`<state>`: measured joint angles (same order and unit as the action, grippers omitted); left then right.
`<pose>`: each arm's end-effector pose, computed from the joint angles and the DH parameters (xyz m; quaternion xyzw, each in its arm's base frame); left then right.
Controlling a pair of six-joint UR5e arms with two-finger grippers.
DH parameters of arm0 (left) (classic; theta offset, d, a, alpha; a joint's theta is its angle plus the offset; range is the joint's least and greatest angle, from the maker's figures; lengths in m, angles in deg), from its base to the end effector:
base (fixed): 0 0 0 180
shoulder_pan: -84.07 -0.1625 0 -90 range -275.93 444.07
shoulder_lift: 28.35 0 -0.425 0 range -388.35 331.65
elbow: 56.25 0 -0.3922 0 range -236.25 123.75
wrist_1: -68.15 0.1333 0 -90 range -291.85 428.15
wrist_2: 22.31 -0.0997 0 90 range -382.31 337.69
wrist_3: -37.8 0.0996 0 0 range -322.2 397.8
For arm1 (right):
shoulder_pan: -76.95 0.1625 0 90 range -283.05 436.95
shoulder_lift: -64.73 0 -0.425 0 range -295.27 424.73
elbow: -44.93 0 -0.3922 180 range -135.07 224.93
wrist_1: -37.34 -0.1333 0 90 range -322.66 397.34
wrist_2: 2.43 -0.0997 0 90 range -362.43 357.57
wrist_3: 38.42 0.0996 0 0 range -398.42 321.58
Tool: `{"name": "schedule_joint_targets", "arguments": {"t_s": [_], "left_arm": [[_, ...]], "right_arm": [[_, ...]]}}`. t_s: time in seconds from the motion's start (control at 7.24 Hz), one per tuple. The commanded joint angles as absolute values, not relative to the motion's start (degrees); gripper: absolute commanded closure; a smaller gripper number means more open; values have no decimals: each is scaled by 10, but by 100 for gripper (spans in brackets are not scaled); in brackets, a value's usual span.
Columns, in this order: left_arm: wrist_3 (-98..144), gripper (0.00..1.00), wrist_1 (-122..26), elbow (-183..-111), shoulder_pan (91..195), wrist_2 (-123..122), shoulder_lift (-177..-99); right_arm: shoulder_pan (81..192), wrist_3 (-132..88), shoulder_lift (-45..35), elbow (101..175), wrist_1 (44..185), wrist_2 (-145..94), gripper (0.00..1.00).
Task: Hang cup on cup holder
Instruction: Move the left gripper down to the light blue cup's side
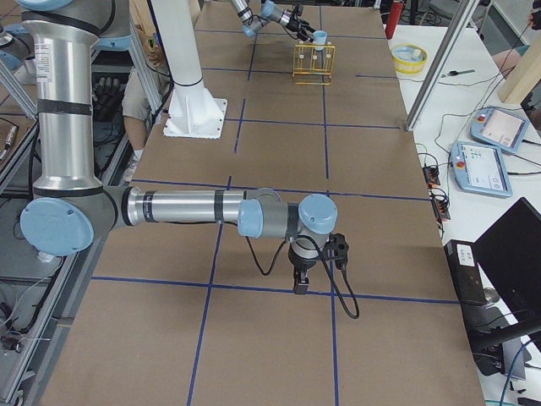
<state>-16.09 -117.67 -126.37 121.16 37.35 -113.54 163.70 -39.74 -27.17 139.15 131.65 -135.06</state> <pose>0.2357 -0.4084 0.6833 0.5056 0.3238 -0.1589 0.7838 0.0388 -0.4779 0.6481 -0.0223 -0.3631 -0.0308 0.9310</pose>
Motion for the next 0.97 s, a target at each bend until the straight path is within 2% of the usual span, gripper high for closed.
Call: {"name": "schedule_joint_targets", "arguments": {"t_s": [0.0, 0.83], "left_arm": [[-195, 1, -1177, -1247, 1190, 366, -1140], [-216, 3, -1173, -1225, 1205, 353, -1148]], "right_arm": [[1637, -397, -272, 1392, 1316, -1351, 0], [1637, -397, -272, 1392, 1316, -1351, 0]]}}
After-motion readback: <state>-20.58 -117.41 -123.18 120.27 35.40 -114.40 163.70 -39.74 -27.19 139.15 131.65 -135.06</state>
